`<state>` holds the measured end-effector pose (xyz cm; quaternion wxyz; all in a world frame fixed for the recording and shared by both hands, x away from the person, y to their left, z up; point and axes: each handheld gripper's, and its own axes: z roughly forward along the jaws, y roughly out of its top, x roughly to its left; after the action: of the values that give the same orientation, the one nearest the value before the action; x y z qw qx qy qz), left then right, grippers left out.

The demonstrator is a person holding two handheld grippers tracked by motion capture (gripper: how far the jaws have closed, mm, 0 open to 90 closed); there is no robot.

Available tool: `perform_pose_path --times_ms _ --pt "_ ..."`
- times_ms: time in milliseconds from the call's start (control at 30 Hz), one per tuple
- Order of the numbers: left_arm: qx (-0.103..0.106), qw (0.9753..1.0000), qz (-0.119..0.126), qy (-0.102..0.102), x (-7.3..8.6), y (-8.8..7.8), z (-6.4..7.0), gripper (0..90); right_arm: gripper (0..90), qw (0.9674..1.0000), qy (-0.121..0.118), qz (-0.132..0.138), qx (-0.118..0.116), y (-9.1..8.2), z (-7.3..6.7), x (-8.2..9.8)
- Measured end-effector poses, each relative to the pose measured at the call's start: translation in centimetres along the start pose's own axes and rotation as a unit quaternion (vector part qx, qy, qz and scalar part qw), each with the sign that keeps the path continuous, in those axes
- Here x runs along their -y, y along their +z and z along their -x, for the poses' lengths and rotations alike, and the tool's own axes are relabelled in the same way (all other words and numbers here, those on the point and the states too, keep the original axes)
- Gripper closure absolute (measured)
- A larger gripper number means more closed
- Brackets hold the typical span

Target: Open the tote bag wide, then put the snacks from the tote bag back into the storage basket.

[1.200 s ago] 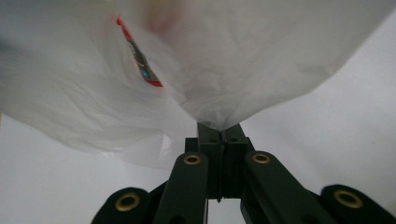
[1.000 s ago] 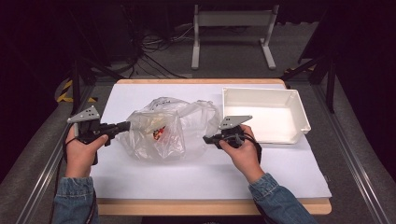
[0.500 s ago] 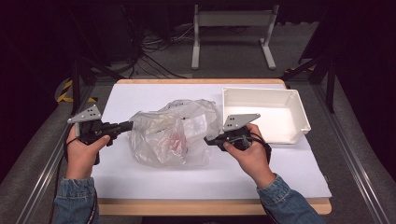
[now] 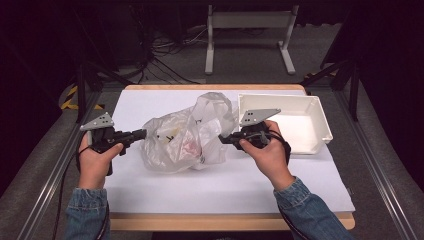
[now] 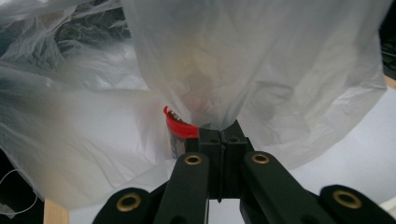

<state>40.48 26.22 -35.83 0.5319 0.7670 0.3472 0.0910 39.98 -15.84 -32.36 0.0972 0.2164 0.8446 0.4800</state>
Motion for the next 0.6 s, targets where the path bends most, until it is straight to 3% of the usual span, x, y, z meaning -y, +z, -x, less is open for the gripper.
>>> perform_pose_path --times_ms 200,433,600 --pt "0.000 0.9999 0.002 -0.017 0.2 0.5 -0.5 90.0 90.0 0.9999 0.016 -0.001 0.003 0.6 0.9 0.2" --pt "-0.001 0.9998 -0.004 -0.019 0.6 1.2 -1.4 90.0 89.7 0.9993 0.035 0.004 0.011 0.9 2.1 0.5" --pt "-0.006 0.9993 -0.007 -0.037 1.1 1.5 -1.9 90.0 87.8 0.9991 0.039 0.006 0.014 0.9 2.4 0.7"
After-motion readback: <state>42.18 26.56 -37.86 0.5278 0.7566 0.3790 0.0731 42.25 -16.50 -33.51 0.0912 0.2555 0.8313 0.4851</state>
